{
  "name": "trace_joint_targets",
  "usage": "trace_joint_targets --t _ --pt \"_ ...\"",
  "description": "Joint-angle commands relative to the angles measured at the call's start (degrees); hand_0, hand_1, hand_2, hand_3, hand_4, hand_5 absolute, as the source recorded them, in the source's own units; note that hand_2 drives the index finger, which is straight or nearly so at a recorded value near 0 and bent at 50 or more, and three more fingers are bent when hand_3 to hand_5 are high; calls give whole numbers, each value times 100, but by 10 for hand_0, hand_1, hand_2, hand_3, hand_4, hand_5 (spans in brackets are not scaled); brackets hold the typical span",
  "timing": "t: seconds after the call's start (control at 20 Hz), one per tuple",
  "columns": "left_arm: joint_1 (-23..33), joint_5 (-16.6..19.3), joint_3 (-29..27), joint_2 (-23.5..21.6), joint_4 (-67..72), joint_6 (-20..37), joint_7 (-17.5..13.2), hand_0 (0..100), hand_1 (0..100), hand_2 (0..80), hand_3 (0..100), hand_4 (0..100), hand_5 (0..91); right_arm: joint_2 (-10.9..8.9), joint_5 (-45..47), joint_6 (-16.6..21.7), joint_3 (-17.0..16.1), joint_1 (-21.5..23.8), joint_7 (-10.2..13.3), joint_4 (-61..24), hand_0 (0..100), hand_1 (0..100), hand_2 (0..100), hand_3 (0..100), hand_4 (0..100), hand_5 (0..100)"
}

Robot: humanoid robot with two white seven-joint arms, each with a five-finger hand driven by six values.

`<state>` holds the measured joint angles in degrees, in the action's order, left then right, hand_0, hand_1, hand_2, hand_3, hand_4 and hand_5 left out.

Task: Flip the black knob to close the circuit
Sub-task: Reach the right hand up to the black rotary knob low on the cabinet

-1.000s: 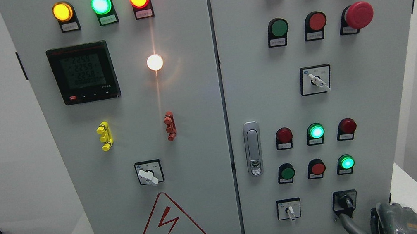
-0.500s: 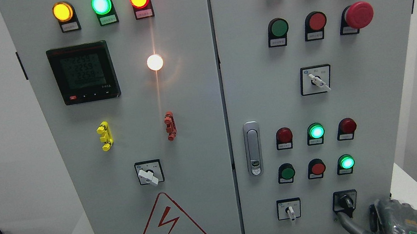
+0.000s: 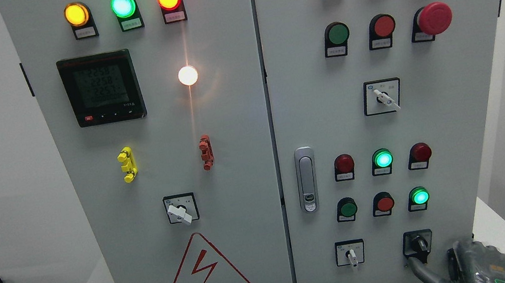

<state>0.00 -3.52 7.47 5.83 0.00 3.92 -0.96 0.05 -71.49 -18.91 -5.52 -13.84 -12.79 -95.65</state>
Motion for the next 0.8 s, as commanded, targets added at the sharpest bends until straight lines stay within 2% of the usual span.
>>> trace_joint_targets --t 0.0,0.75 --pt "123 0 0 -3 -132 4 0 120 556 0 0 0 0 -128 3 -7 -142 -5 -40 29 0 39 862 1000 897 1000" --pt "123 0 0 6 -132 4 0 120 556 0 0 0 0 -128 73 -7 -230 -31 -49 -32 0 33 859 1000 898 1000"
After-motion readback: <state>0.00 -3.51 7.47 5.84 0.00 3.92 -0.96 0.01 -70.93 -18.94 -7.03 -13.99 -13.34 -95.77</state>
